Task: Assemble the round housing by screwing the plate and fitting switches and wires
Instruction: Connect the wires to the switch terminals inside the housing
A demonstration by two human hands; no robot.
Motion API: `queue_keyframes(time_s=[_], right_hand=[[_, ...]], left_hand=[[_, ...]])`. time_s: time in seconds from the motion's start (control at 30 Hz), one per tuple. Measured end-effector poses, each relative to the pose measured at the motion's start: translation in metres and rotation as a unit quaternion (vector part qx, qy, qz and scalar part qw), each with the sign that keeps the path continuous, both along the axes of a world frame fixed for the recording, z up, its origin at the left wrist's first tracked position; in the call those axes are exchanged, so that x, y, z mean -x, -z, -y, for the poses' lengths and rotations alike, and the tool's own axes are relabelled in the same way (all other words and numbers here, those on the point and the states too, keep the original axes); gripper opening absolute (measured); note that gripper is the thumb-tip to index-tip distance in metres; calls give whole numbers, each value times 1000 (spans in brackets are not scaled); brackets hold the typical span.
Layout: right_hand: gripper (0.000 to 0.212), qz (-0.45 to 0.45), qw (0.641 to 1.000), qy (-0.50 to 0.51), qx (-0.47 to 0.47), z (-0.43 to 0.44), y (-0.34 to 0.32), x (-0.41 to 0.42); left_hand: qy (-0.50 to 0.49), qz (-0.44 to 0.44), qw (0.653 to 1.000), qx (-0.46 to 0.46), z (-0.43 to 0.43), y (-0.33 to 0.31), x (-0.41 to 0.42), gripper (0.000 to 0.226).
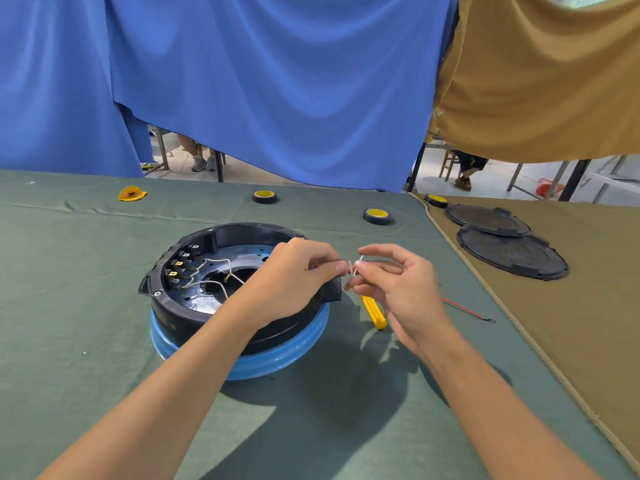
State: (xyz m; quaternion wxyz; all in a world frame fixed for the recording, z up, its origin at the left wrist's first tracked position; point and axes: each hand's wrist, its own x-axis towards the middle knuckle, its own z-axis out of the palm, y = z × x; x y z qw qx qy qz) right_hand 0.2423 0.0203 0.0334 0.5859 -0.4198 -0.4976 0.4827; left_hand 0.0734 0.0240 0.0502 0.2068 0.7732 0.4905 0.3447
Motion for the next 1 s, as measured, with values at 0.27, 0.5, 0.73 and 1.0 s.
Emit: queue_keyframes(time_s=[0.27, 0.5, 0.73, 1.0], right_hand=[[9, 425, 856, 165, -244, -10, -30, -10], [14, 458, 861, -43, -215, -18, -52, 20], [2, 391, 900, -52, -183, -27, -53, 50], [6, 228, 964, -136, -14, -30, -48, 99]], left_hand=[[-24, 170, 984, 44, -6, 5, 3, 24], [-49, 225, 973, 24, -5, 1, 8, 24], [-147, 90, 985, -8, -4, -18, 38, 21], [-308, 119, 944, -5, -13, -15, 130, 12]])
